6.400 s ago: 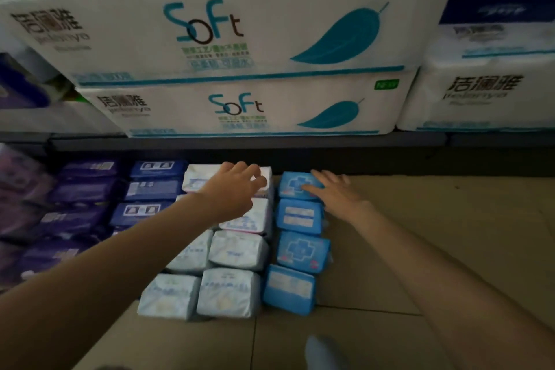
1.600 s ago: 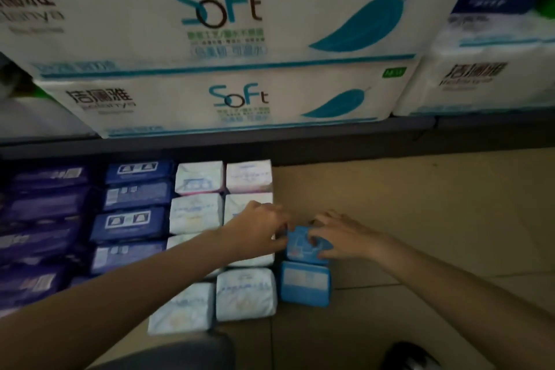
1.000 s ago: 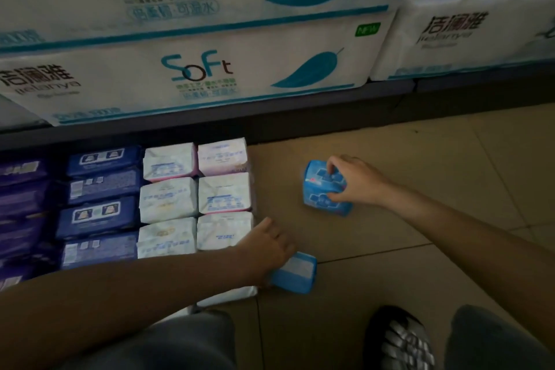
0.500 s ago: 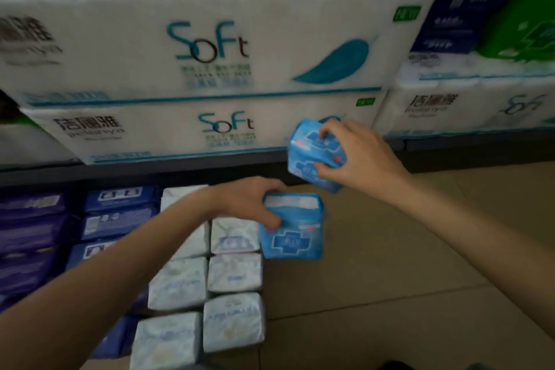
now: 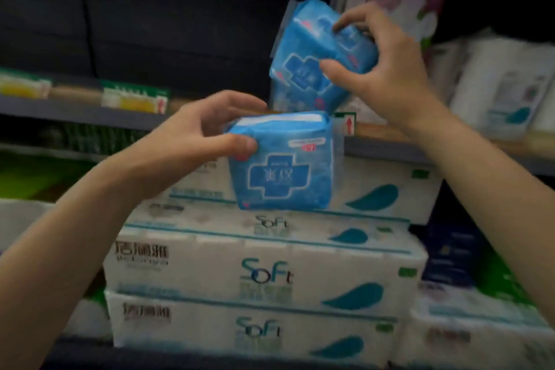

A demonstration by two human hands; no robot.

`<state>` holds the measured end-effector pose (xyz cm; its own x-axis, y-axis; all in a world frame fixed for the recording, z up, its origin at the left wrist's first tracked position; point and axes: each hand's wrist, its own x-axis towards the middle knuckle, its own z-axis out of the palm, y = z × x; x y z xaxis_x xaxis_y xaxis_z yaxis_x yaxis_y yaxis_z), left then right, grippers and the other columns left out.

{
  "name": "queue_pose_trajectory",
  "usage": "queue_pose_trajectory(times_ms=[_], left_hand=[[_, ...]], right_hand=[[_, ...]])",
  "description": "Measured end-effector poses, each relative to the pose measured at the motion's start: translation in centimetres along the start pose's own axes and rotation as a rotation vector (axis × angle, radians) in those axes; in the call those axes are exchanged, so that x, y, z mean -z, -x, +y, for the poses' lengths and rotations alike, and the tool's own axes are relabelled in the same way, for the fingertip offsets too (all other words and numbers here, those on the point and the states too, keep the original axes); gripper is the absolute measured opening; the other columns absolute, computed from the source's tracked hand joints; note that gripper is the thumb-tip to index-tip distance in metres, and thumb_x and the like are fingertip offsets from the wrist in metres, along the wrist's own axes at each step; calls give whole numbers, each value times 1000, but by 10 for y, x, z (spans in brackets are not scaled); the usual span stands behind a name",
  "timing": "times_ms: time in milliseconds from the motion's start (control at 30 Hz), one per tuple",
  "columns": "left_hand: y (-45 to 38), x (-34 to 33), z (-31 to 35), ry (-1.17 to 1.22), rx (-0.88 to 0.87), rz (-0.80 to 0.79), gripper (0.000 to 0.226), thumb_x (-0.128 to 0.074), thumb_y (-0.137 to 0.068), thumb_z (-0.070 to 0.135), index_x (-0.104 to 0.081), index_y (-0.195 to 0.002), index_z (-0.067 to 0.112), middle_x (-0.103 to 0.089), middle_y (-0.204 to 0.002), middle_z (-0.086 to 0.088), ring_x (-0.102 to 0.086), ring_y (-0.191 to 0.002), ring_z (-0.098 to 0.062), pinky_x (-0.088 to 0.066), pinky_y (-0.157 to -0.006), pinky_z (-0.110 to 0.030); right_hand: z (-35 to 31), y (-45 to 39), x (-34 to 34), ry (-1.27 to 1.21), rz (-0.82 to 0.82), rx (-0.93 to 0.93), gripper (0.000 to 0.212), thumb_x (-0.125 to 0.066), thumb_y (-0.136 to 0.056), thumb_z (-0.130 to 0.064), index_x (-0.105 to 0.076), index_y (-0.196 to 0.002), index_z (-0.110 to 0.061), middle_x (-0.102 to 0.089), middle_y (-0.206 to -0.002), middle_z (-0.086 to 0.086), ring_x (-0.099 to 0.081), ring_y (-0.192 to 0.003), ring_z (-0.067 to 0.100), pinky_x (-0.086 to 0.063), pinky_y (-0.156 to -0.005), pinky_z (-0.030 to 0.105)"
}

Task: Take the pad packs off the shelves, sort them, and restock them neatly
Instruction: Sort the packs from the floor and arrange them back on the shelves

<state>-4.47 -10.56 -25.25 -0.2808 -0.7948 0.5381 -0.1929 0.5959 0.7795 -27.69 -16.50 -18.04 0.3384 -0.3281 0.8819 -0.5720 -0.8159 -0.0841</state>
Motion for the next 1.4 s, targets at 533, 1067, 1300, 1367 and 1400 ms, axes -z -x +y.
queue_pose_trajectory(times_ms=[533,1067,1300,1367,1400], left_hand=[[-133,52,12,-119,112,364,48,-81,-53,30,-63,-96,17,-63,-102,-7,-59,-94,-16,-46,-74,-20],[-204,2,-18,-559,407,-103,42,-56,-92,14,-45,-133,15,-53,-115,-1,-56,-102,-16,-53,-80,-28],[-195,-8,-19,-774,275,-34,51,-58,-91,25,-40,-138,13,-53,-131,-8,-55,-109,-17,-45,-92,-26],[-190,-4,-24,-803,227,31,58,-62,-88,30,-39,-139,14,-50,-135,-7,-52,-118,-20,-42,-98,-28],[-185,-1,-25,-787,190,84,58,-64,-87,31,-41,-138,14,-49,-136,-7,-50,-121,-20,-41,-100,-29]], right_hand=[[97,-86,-75,738,-658,-159,44,-42,-96,-10,-48,-136,-28,-50,-138,7,-44,-128,27,-33,-102,36],[106,-61,-58,362,-774,-149,62,-61,-86,-43,-39,-140,-20,-54,-131,7,-51,-117,24,-38,-100,33],[91,-61,-44,419,-818,-169,58,-61,-88,-38,-38,-138,-19,-52,-133,6,-49,-120,24,-34,-101,33],[86,-60,-38,358,-750,-194,61,-61,-87,-39,-38,-140,-18,-50,-136,6,-48,-122,23,-35,-102,33],[83,-59,-36,299,-671,-205,59,-61,-88,-39,-39,-139,-18,-49,-137,6,-47,-123,21,-36,-102,32]])
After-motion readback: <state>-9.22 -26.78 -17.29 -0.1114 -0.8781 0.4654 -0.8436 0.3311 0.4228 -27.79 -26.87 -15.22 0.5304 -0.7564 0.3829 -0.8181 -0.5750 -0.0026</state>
